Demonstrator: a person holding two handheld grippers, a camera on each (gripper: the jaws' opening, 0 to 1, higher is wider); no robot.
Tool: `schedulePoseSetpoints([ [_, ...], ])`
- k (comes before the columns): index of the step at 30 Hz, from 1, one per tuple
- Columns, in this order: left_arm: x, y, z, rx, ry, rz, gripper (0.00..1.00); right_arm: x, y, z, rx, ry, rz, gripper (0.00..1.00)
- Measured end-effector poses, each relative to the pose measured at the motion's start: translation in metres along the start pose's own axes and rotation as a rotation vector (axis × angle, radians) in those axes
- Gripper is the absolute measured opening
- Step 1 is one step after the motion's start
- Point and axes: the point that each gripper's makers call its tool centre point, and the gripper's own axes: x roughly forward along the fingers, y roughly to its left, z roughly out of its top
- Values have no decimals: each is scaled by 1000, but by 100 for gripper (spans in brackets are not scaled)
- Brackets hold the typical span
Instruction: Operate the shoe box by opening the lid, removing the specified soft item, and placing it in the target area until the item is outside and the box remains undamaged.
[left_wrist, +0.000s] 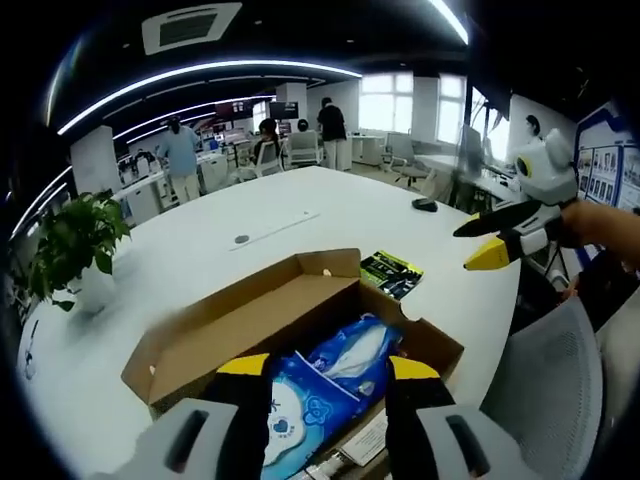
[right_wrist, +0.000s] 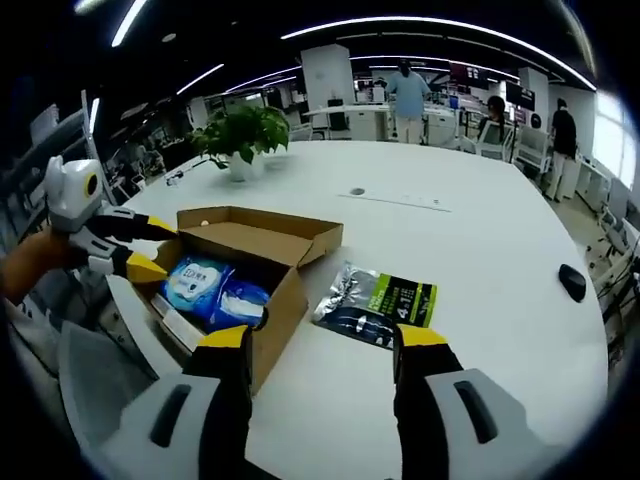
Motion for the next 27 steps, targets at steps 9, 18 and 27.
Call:
schedulePoseSetpoints([
  [9,-15,20,-10,-10,-3,42,48,5,24,10,-56,-6,58,55],
  [18,-27,34,-19,-33,-8,73,50,12,45,13,-119,9,113,56],
  [27,-36,43,-31,-55,-3,90,51,22,67,11,-205,38,168,57],
])
